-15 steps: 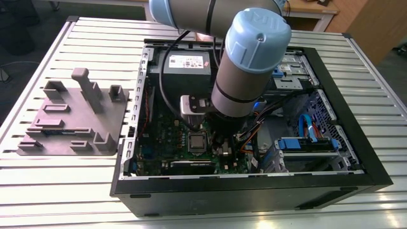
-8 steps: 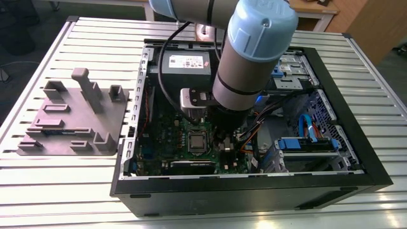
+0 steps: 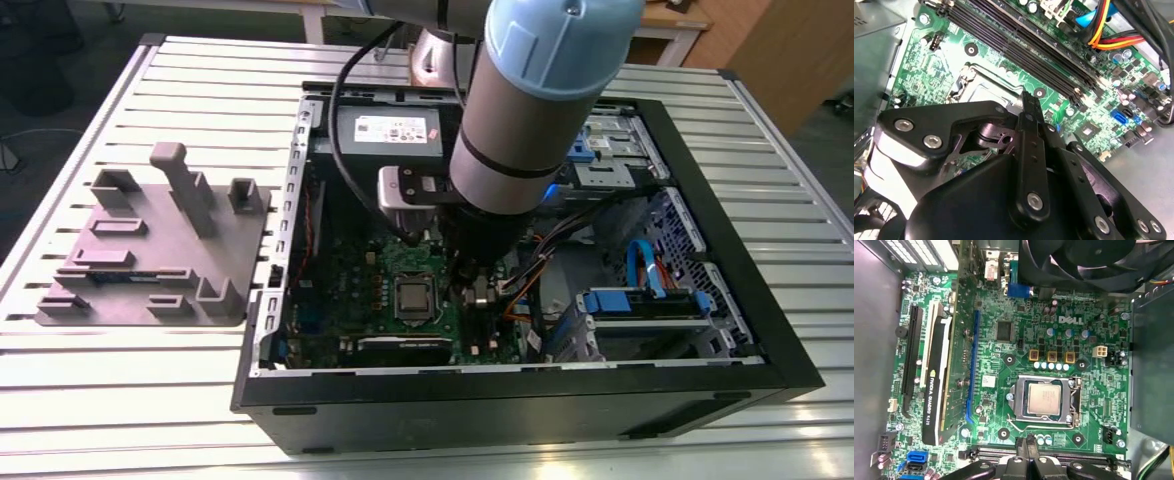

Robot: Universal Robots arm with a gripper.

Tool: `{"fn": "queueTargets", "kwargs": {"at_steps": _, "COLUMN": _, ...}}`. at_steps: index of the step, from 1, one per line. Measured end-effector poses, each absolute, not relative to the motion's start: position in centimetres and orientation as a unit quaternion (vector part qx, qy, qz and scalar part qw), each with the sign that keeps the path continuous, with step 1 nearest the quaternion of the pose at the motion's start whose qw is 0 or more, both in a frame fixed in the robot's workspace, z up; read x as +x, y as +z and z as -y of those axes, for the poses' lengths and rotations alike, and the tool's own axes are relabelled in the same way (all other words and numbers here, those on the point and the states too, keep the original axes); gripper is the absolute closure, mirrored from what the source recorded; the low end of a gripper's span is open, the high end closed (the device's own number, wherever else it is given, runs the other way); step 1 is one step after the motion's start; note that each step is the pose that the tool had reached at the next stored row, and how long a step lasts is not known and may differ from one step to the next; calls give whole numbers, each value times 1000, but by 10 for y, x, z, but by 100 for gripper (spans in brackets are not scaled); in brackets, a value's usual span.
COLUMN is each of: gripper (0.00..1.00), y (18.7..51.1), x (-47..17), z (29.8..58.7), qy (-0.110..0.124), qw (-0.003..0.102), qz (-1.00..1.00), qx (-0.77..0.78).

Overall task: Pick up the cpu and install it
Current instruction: 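Install the first cpu locking lever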

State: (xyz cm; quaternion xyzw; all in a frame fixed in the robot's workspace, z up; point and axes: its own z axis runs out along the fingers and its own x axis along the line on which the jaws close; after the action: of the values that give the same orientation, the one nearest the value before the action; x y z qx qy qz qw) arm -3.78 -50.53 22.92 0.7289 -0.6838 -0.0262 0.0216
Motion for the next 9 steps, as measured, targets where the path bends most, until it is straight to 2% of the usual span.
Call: {"fn": "queueTargets", "kwargs": {"at_steps": 9, "gripper": 90, "y": 232, "x": -38, "z": 505, "qy": -26, "qw": 22, "qz": 684, "qx": 729}}
